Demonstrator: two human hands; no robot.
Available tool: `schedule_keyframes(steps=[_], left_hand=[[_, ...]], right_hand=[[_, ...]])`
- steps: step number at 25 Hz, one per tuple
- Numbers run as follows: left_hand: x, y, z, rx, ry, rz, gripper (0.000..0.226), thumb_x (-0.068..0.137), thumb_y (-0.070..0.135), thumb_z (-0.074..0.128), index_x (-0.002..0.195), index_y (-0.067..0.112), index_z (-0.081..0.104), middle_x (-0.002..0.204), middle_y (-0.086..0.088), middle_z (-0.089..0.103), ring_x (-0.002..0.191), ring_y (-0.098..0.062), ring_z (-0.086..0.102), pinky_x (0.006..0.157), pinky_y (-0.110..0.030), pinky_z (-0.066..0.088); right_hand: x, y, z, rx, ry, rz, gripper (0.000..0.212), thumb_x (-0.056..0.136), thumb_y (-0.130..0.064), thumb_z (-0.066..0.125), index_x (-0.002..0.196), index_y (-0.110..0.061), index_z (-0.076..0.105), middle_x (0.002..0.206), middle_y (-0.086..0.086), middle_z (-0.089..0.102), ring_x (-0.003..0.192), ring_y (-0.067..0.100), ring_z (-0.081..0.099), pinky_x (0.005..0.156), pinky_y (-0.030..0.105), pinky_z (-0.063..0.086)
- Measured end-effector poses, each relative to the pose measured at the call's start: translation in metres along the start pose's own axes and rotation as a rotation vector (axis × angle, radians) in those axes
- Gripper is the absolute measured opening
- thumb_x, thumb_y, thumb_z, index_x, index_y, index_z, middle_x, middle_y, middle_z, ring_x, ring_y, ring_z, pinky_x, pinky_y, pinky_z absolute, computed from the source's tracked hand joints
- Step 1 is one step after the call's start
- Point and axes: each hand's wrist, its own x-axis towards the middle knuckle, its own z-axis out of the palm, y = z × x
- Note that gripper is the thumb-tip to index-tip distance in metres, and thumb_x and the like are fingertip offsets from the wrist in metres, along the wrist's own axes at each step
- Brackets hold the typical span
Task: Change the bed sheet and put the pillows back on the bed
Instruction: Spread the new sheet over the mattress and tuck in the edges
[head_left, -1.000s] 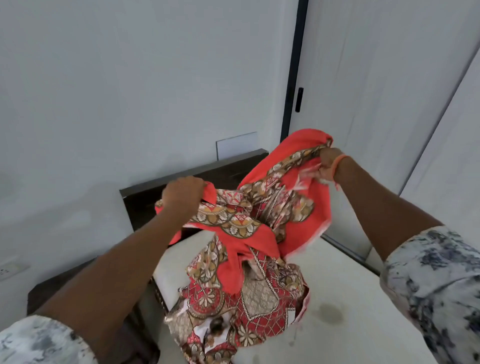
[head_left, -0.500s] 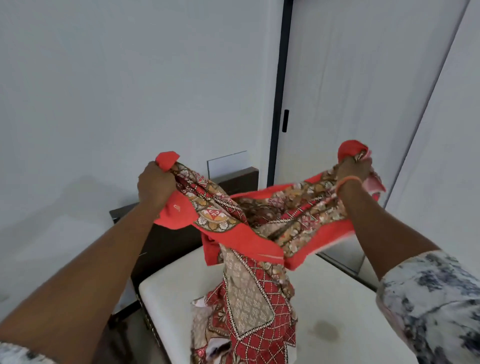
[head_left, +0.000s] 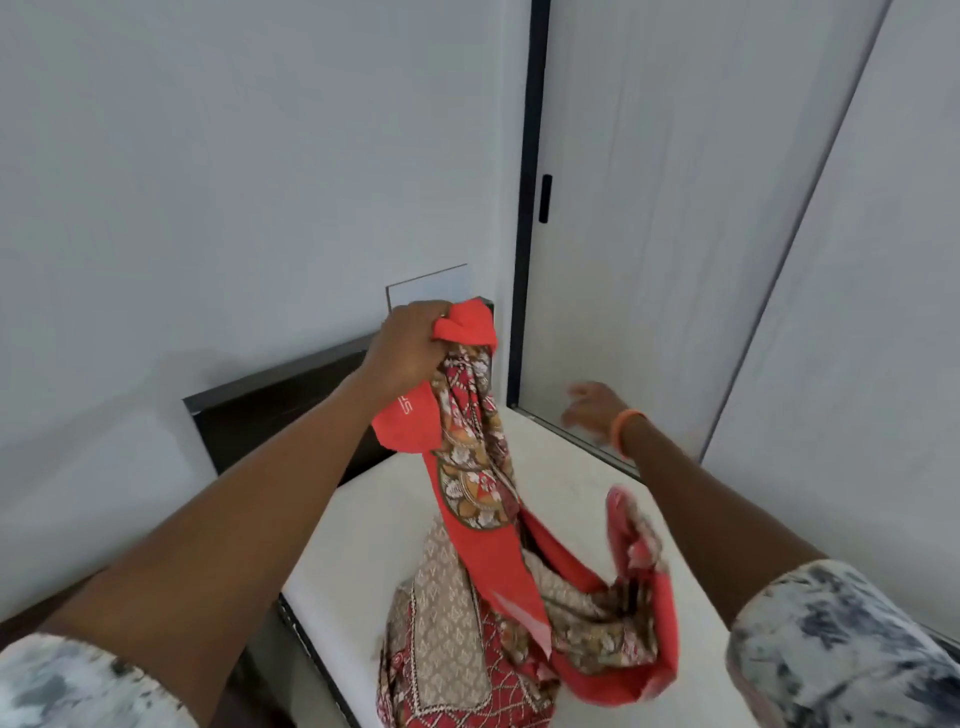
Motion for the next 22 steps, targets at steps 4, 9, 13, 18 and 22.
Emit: schedule_keyframes(steps=[4,9,13,18,22], left_hand=[[0.004,0.015,-0.004,0.116,-0.092,0.232,0.029,0.084,-0.005,0.058,0.104,0.013,0.068,0.088,-0.002,0.067,0.089,-0.024,0.063,0.076,-0.038,0.046],[0.000,0.005,-0.026,0.233,-0.058,0.193,0.027,0.084,0.004,0.065,0.108,0.014,0.069,0.096,-0.004,0.069,0.094,-0.024,0.063,0.080,-0.044,0.051],[-0.010,-0.008,-0.046,0.072,-0.295,-0.022,0.035,0.070,0.021,0.088,0.094,0.007,0.066,0.090,-0.005,0.068,0.084,-0.022,0.064,0.075,-0.034,0.048],[-0.015,-0.016,-0.069,-0.212,-0.417,-0.216,0.036,0.081,0.042,0.078,0.105,0.015,0.072,0.096,0.000,0.073,0.088,-0.017,0.069,0.078,-0.030,0.052],[-0.023,-0.022,-0.076,-0.272,-0.315,-0.341,0.045,0.097,0.050,0.053,0.112,0.011,0.070,0.107,-0.016,0.072,0.098,-0.029,0.070,0.095,-0.047,0.053]], right_hand=[[-0.006,-0.079,0.027,0.196,-0.328,-0.479,0.054,0.073,0.009,0.072,0.120,-0.014,0.056,0.101,0.005,0.066,0.093,0.020,0.063,0.080,0.027,0.056],[-0.010,-0.078,0.034,0.080,-0.183,-0.542,0.015,0.090,-0.004,0.062,0.083,-0.018,0.063,0.055,-0.007,0.058,0.050,0.012,0.058,0.048,0.028,0.049],[-0.006,-0.085,0.038,0.480,0.075,-0.493,0.022,0.089,0.001,0.049,0.086,-0.007,0.069,0.059,-0.005,0.061,0.055,0.010,0.057,0.056,0.024,0.044],[-0.006,-0.119,0.042,0.559,0.084,-0.528,0.030,0.100,-0.026,0.044,0.103,-0.006,0.067,0.087,0.012,0.069,0.079,0.024,0.066,0.076,0.032,0.053],[-0.011,-0.117,0.053,0.228,0.207,-0.715,0.041,0.092,-0.062,0.045,0.089,-0.021,0.048,0.071,-0.007,0.043,0.055,0.002,0.041,0.057,0.025,0.039]])
